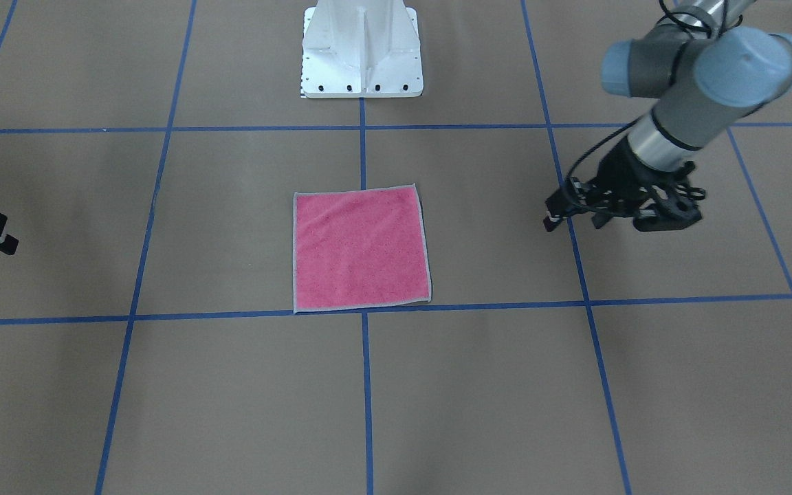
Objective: Fold towel twice with both arms
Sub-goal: 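Move both grippers down to the towel's near corners on either side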
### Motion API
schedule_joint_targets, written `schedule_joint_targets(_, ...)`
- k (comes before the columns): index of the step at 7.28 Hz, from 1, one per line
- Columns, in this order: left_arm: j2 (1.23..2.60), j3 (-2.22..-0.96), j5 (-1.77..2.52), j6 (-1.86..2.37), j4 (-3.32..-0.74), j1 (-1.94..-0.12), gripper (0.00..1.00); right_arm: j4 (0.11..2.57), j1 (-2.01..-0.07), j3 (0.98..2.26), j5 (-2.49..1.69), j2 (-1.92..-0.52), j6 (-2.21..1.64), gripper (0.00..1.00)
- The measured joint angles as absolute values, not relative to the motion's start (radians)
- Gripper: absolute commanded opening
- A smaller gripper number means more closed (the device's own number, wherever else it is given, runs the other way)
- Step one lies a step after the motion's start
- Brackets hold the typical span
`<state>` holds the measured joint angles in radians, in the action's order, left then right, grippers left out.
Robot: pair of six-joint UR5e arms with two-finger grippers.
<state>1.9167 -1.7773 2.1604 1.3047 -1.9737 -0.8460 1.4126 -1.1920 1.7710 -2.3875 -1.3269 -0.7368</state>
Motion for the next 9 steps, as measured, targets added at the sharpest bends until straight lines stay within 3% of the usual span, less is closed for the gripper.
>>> schedule_joint_targets(4, 1.988, -1.775, 1.963, 1.682, -2.055, -0.612, 1.0, 1.001, -0.925, 1.772, -2.254, -1.323, -1.345, 0.99)
schedule_joint_targets(7, 2.032, -1.753, 1.883, 1.751, -2.057, -0.51, 0.99, 0.935, -0.74, 1.777, -2.12, -1.315, -1.484, 0.96)
schedule_joint_targets(9, 2.05, -1.719, 1.866, 1.753, -2.064, -0.485, 0.88, 0.931, -0.687, 1.778, -2.105, -1.313, -1.506, 0.96)
